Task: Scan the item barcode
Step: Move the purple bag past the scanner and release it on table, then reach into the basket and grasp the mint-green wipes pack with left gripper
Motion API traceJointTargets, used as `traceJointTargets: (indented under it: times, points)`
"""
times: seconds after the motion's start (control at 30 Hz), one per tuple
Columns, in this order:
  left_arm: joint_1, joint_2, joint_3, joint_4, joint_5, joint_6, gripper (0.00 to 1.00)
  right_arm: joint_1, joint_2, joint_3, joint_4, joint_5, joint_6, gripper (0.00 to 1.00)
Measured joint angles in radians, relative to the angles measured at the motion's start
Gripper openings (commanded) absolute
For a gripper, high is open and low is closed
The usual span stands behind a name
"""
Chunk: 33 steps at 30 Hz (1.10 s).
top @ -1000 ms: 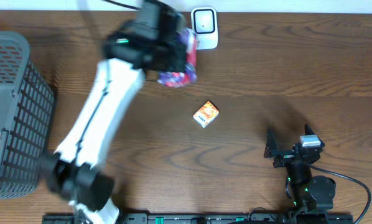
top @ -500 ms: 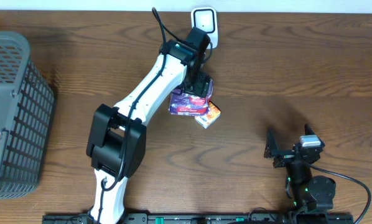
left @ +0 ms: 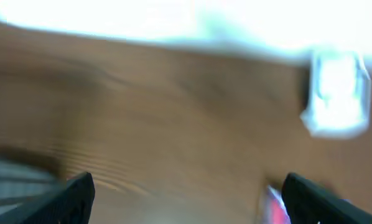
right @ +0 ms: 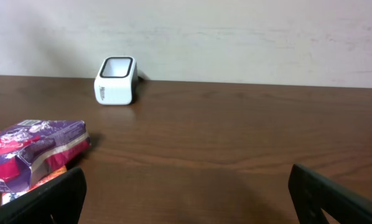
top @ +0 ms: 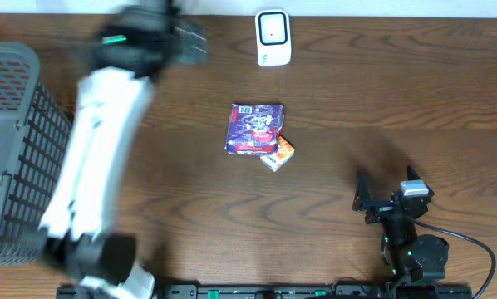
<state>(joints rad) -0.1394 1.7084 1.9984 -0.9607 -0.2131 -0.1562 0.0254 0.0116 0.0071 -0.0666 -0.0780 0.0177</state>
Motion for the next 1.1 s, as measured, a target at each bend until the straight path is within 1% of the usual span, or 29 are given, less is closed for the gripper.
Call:
traceJointTargets:
  times: [0.1,0.2,0.37,0.57,0.67,0.77,0.9,1.1]
  points:
    - [0.181,-0.107,0.014,0.001,-0.074,0.000,0.96,0.000,0.000,0.000,0.000,0.000,0.000,0.99]
    - [0.359,-0.135,0.018,-0.042,-0.108,-0.001,0.96,0.000,0.000,0.000,0.000,0.000,0.000,0.99]
    - [0.618,-0.106,-0.007,-0.146,-0.129,-0.001,0.96,0.000,0.000,0.000,0.000,0.000,0.000,0.99]
    - [0.837,-0.061,-0.138,-0.148,-0.130,-0.001,0.96,0.000,0.000,0.000,0.000,0.000,0.000,0.99]
    - [0.907,-0.031,-0.200,-0.117,-0.130,-0.001,0.96,0.000,0.000,0.000,0.000,0.000,0.000,0.99]
    - [0.947,0.005,-0.249,-0.086,-0.130,-0.001,0.95,0.000,0.000,0.000,0.000,0.000,0.000,0.99]
    - [0.972,0.065,-0.301,-0.046,-0.130,0.006,0.85,0.000,0.000,0.000,0.000,0.000,0.000,0.99]
    - [0.975,0.175,-0.319,0.000,-0.130,0.053,0.87,0.000,0.000,0.000,0.000,0.000,0.000,0.99]
